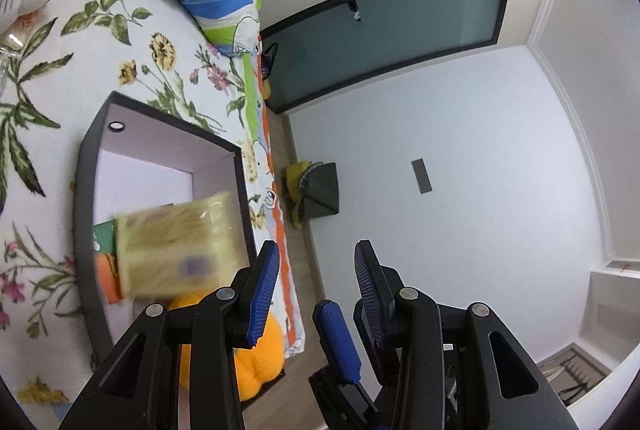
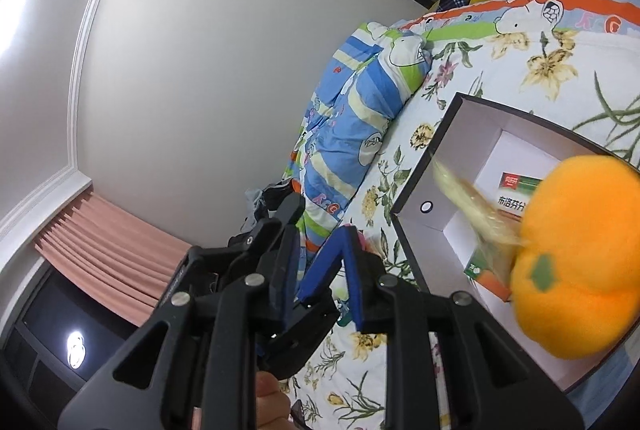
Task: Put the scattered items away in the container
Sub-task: 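Open the left gripper to drop the bread packet into the box, then move the left gripper back over the bed toward the white plush cat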
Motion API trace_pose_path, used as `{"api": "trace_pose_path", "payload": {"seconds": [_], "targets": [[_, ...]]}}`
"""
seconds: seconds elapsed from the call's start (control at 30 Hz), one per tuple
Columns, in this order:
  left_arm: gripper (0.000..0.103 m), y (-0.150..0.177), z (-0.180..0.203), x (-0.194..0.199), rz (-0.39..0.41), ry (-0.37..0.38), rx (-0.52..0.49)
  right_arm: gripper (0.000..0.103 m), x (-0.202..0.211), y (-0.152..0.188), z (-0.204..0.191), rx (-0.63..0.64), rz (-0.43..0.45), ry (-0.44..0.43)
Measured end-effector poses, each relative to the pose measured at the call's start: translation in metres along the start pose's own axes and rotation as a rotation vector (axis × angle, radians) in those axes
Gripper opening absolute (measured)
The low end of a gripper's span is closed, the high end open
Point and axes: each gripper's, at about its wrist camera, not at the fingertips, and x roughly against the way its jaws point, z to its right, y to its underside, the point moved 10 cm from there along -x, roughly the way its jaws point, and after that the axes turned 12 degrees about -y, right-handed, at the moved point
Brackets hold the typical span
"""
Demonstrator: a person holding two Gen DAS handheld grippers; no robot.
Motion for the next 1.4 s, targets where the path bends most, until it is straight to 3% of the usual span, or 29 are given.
{"api": "trace_pose_path", "payload": {"seconds": [0.27,0.53,0.57,0.6,0.63,0.67,0.7,0.73,0.8,0.9,1.1,1.4], "targets": [[0.040,-0.001,-0.012,0.010,0.009,-0.013,0.009,0.023,0.007,0.005,0.004,-0.024,0.006,0.002],[0.040,0.001,-0.034,0.046,0.028,-0.048,0.025,0.025,0.010,0.026,-0.007,-0.026,-0.002,0.017],[0.040,0.001,-0.037,0.051,0.029,-0.056,0.027,0.030,0.010,0.029,-0.008,-0.028,-0.002,0.020],[0.040,0.001,-0.043,0.059,0.033,-0.079,0.031,0.050,0.010,0.034,-0.010,-0.033,0.000,0.029],[0.049,0.001,-0.047,0.064,0.037,-0.095,0.038,0.065,0.011,0.038,-0.011,-0.040,0.004,0.042],[0.057,0.000,-0.053,0.073,0.046,-0.116,0.053,0.092,0.012,0.042,-0.011,-0.047,0.010,0.056],[0.076,-0.001,-0.057,0.080,0.057,-0.132,0.070,0.099,0.014,0.046,-0.013,-0.049,0.026,0.064],[0.085,-0.001,-0.060,0.088,0.071,-0.137,0.079,0.099,0.014,0.050,-0.017,-0.044,0.032,0.064],[0.087,-0.004,-0.064,0.107,0.102,-0.135,0.078,0.100,0.012,0.058,-0.025,-0.030,0.017,0.064],[0.096,-0.003,-0.068,0.123,0.081,-0.143,0.085,0.103,0.008,0.073,-0.035,-0.052,-0.003,0.051],[0.099,-0.004,-0.093,0.174,0.081,-0.134,0.157,0.103,-0.004,0.106,-0.063,-0.034,-0.057,0.041],[0.100,-0.015,-0.144,0.282,0.252,-0.133,0.218,0.103,-0.033,0.168,-0.090,0.003,-0.174,0.035]]}}
